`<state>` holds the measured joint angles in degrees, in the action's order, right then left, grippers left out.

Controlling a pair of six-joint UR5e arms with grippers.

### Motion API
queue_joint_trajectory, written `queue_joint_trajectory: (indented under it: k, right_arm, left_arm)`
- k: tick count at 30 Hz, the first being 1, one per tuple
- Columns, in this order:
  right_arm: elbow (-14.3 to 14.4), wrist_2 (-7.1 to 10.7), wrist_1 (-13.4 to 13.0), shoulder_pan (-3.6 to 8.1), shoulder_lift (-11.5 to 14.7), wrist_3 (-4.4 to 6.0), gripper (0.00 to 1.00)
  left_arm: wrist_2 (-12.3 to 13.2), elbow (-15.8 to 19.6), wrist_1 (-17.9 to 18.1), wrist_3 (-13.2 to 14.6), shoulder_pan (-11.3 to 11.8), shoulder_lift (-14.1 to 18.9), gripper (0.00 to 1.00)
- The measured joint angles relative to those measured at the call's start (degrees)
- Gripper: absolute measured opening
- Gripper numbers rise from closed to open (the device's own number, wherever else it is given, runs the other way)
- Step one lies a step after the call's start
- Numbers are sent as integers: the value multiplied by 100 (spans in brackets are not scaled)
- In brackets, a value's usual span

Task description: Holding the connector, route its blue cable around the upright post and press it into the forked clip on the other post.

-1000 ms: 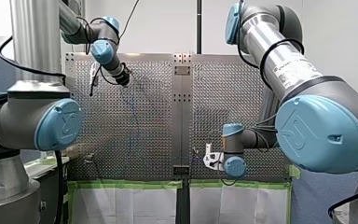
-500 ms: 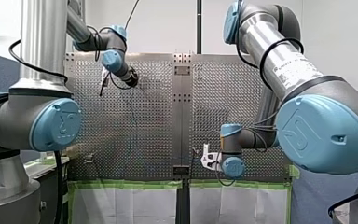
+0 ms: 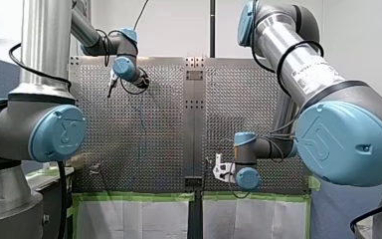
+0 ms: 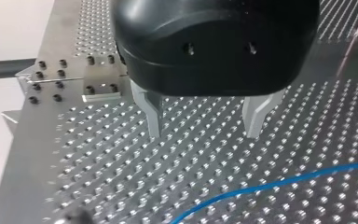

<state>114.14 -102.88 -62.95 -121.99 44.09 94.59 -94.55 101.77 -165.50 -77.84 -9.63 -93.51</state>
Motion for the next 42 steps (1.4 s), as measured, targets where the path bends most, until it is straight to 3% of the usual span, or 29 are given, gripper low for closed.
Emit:
queue_joint_trajectory:
  k: [9, 20, 27, 35, 42]
  right_arm:
    - [0, 4, -15, -20, 0, 4, 0]
    - [1, 1, -17, -36, 0, 9, 0]
    - [0, -4, -9, -47, 0, 9, 0]
    - [1, -5, -7, -62, 0, 9, 0]
    - [0, -4, -7, -66, 0, 9, 0]
  left_arm:
    - [-60, 5, 475, 4, -12, -2, 88]
    - [-107, 175, 1047, -5, -111, -3, 97]
    - [-326, 234, 1403, 79, -220, -3, 100]
    - [-734, 255, 1404, 218, -307, -9, 100]
    - [-1125, 254, 1162, 553, -435, -244, 100]
